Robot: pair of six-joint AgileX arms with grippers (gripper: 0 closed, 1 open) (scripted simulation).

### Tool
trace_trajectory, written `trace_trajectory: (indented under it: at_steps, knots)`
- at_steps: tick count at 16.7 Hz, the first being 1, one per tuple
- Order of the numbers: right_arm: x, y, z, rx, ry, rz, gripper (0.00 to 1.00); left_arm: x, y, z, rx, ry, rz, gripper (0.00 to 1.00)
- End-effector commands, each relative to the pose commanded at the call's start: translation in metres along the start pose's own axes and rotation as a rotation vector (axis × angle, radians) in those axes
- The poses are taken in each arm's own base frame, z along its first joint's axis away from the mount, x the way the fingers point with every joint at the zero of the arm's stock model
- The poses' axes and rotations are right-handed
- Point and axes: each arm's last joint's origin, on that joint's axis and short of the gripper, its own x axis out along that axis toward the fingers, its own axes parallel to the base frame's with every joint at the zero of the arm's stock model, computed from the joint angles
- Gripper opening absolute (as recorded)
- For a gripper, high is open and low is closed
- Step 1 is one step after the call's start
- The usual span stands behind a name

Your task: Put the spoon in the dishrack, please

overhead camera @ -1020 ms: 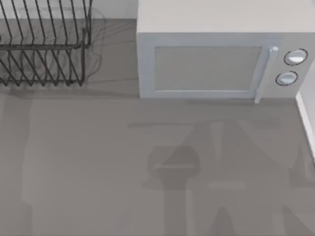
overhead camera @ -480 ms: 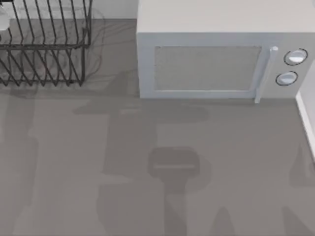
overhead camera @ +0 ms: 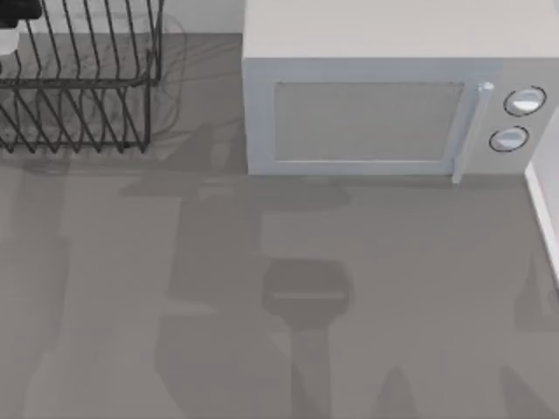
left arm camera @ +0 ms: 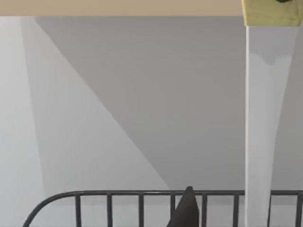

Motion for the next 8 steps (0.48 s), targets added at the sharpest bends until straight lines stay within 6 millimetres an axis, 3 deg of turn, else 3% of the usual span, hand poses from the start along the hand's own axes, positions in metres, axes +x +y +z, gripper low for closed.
trace_trajectory:
  at_steps: [8]
  knots:
    - [0.0,0.0,0.0,0.0,0.0,0.0,1.0,0.0,0.0,0.0,0.0,0.0,0.0,0.6]
